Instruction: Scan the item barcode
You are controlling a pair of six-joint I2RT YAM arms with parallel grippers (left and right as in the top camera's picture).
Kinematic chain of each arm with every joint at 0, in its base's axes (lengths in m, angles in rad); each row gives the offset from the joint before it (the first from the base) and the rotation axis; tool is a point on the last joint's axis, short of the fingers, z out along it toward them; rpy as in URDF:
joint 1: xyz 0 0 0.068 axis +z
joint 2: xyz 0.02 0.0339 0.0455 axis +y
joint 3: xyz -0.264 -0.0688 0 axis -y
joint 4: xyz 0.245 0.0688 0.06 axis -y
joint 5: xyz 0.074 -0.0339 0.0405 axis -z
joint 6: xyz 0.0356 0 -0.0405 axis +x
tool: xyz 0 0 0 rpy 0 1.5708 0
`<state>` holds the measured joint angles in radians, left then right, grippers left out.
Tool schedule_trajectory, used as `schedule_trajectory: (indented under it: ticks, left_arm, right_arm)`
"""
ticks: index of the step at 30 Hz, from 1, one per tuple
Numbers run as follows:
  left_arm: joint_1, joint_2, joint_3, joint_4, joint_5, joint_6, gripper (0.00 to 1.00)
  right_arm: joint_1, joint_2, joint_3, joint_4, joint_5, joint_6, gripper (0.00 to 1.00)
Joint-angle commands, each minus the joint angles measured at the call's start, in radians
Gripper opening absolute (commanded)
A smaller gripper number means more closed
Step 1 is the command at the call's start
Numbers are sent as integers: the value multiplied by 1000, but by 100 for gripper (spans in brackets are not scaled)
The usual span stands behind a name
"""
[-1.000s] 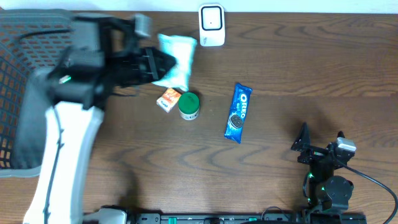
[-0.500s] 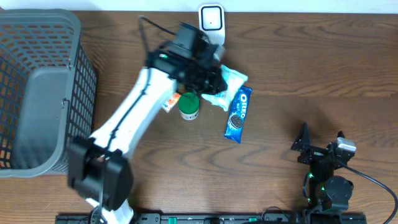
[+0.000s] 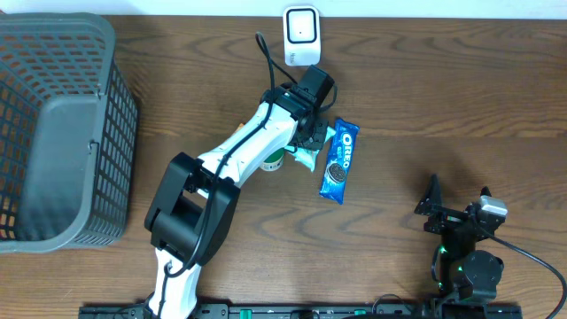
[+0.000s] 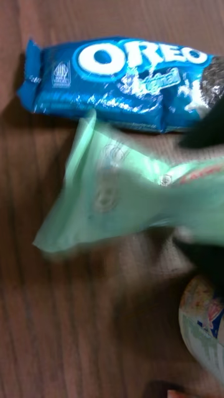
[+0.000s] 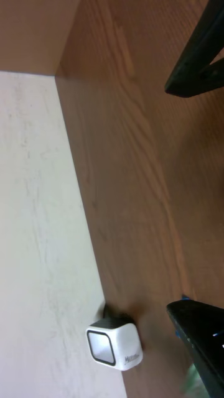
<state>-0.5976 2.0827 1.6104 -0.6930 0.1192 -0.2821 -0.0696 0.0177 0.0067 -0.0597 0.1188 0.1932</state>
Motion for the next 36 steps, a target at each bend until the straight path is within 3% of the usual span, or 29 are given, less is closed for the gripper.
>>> schedule_trajectory:
  ticks: [1, 7, 9, 11, 12, 36]
  left_arm:
    - [1, -3, -3, 11, -78, -23, 90]
    - [0, -108, 6, 20, -113, -12, 89]
    - [0, -139, 6, 21, -113, -1, 62]
    - [1, -155, 6, 21, -113, 0, 23]
    - [1, -155, 6, 21, -113, 0, 8]
    - [-11, 80, -50, -18, -7, -60, 7]
  right_arm:
    - [5, -2, -1, -4, -5, -11, 99]
    - [5, -2, -1, -4, -5, -11, 99]
    - [5, -2, -1, -4, -5, -11, 99]
    - [5, -2, -1, -4, -5, -11, 99]
    - [5, -2, -1, -4, -5, -11, 99]
    - [5, -2, -1, -4, -5, -11, 99]
